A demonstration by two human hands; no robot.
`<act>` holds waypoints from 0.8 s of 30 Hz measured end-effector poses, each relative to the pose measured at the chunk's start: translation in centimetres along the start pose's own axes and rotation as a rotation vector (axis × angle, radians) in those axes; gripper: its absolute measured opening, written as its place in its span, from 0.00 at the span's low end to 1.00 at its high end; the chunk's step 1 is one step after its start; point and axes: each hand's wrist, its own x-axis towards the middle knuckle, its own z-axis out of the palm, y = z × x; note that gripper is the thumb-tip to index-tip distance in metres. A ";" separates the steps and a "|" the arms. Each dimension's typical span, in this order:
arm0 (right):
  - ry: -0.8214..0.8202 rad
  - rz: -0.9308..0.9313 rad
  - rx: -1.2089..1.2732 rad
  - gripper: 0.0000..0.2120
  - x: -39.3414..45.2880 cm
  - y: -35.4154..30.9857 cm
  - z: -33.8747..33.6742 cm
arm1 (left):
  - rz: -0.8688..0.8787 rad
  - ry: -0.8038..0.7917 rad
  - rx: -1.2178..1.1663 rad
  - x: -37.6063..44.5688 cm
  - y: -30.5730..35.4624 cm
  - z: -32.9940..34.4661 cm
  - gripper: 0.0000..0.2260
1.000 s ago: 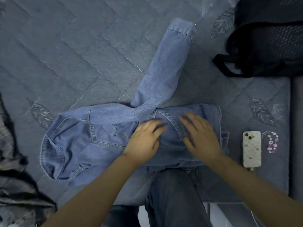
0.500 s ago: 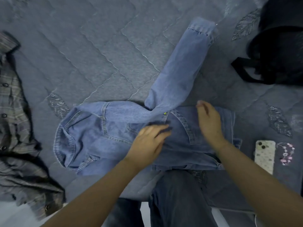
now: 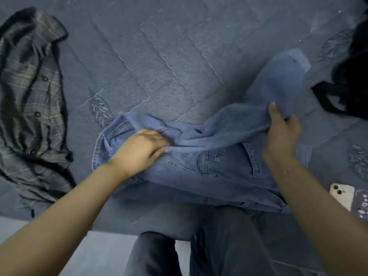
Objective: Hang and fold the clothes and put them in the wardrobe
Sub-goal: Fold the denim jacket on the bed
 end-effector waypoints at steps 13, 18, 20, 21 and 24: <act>-0.014 0.635 0.111 0.08 -17.7 11.5 -5.7 | -0.145 -0.252 0.133 -8.0 -6.5 0.2 0.16; 0.082 0.632 0.389 0.13 -16.5 12.8 -7.4 | 0.032 -0.239 0.268 -6.9 -3.6 4.0 0.40; 0.124 0.595 0.364 0.08 -15.1 12.4 -8.4 | 0.115 -0.255 0.280 -6.4 -2.2 5.8 0.41; 0.114 0.572 0.387 0.10 -14.4 12.1 -8.7 | 0.111 -0.304 0.283 -6.3 -1.8 6.7 0.42; -0.018 0.545 0.569 0.22 -12.6 10.8 -8.8 | 0.038 -0.418 0.339 -6.6 -1.3 8.7 0.45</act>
